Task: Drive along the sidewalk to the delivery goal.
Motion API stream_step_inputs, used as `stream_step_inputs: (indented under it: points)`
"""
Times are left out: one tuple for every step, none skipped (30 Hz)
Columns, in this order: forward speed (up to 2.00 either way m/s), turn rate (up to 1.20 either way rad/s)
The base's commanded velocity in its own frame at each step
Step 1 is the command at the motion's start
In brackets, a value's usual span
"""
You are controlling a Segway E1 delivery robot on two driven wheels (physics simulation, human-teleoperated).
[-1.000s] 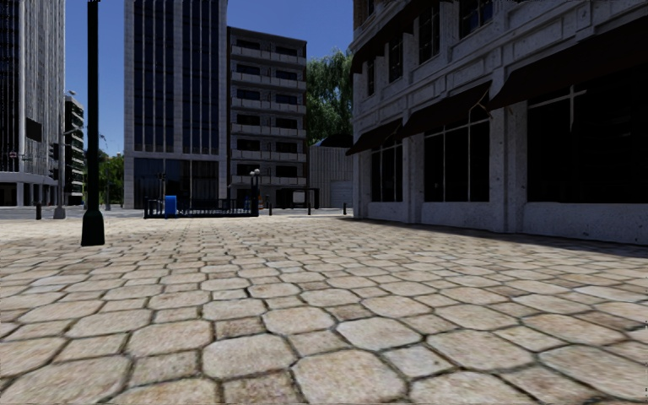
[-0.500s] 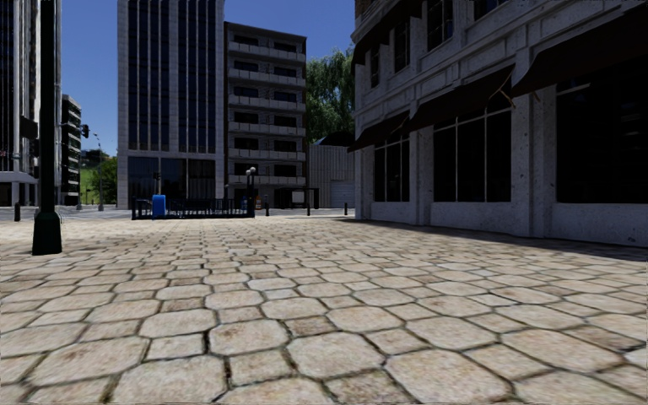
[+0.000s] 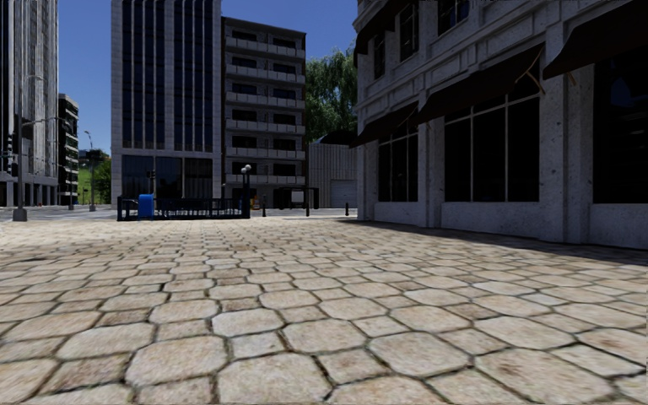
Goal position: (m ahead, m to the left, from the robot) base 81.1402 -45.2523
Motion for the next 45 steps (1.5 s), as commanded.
stream_step_inputs:
  points:
    - [2.0, 0.0]
    - [2.0, 0.0]
    - [2.0, 0.0]
    - [2.0, 0.0]
    - [2.0, 0.0]
    - [2.0, 0.0]
    - [2.0, 0.0]
    - [2.0, 0.0]
    - [2.0, 0.0]
    - [2.0, 0.0]
    - [2.0, 0.0]
    - [2.0, 0.0]
    - [2.0, 0.0]
    - [2.0, 0.0]
    - [2.0, 0.0]
    - [2.0, 0.0]
    - [2.0, 0.0]
    - [2.0, 0.0]
    - [2.0, 0.0]
    - [2.0, 0.0]
    - [2.0, 0.0]
    - [2.0, 0.0]
    - [2.0, 0.0]
    - [2.0, 0.0]
    - [2.0, 0.0]
    - [2.0, 0.0]
    - [2.0, 0.0]
    - [2.0, 0.0]
    - [2.0, 0.0]
    - [2.0, 0.0]
    - [2.0, 0.0]
    - [2.0, 0.0]
    - [2.0, 0.0]
    - [2.0, 0.0]
    - [2.0, 0.0]
    - [2.0, 0.0]
    - [2.0, 0.0]
    - [2.0, 0.0]
    - [2.0, 0.0]
    - [2.0, 0.0]
    - [2.0, 0.0]
    - [2.0, 0.0]
    - [2.0, 0.0]
    - [2.0, 0.0]
    - [2.0, 0.0]
